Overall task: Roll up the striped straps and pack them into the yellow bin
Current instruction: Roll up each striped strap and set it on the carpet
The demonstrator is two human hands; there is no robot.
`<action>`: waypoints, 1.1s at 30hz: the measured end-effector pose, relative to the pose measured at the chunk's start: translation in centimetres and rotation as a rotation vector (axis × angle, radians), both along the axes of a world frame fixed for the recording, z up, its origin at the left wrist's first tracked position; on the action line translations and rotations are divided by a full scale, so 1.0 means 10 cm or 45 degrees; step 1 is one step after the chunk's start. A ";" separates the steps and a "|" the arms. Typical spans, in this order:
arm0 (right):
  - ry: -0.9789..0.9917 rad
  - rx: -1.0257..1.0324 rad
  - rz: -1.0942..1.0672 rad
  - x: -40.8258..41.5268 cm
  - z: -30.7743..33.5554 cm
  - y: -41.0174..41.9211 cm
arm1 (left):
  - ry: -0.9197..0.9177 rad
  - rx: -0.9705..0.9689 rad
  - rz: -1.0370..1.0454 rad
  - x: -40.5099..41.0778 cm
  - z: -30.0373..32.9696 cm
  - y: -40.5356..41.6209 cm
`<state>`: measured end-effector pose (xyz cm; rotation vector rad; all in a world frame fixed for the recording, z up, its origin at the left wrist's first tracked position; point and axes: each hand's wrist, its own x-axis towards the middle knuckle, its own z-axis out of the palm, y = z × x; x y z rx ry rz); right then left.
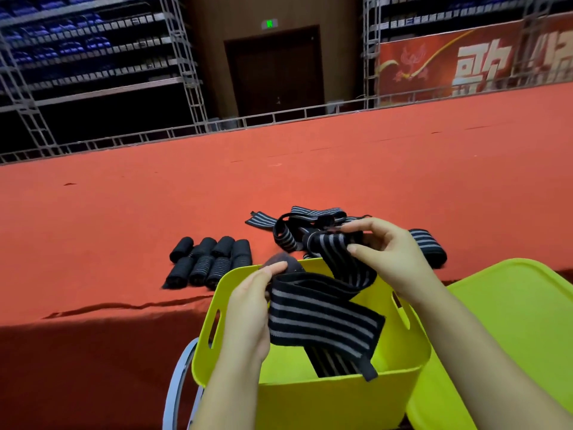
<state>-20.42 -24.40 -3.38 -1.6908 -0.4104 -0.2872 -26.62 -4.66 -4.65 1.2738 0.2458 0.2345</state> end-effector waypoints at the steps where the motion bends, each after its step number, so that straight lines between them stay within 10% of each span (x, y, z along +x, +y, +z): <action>1: -0.010 -0.015 -0.026 -0.03 0.01 0.02 | 0.007 -0.002 -0.014 0.01 0.00 -0.01; 12: -0.481 -0.305 -0.224 -0.16 -0.24 0.32 | -0.044 0.175 0.026 0.13 -0.10 -0.05; 22: -0.269 -0.327 -0.551 -0.21 -0.21 0.03 | -0.102 0.977 0.271 0.11 -0.09 -0.15; 33: -0.302 -0.242 -0.634 -0.33 -0.17 0.19 | -0.223 0.847 0.180 0.05 0.06 -0.23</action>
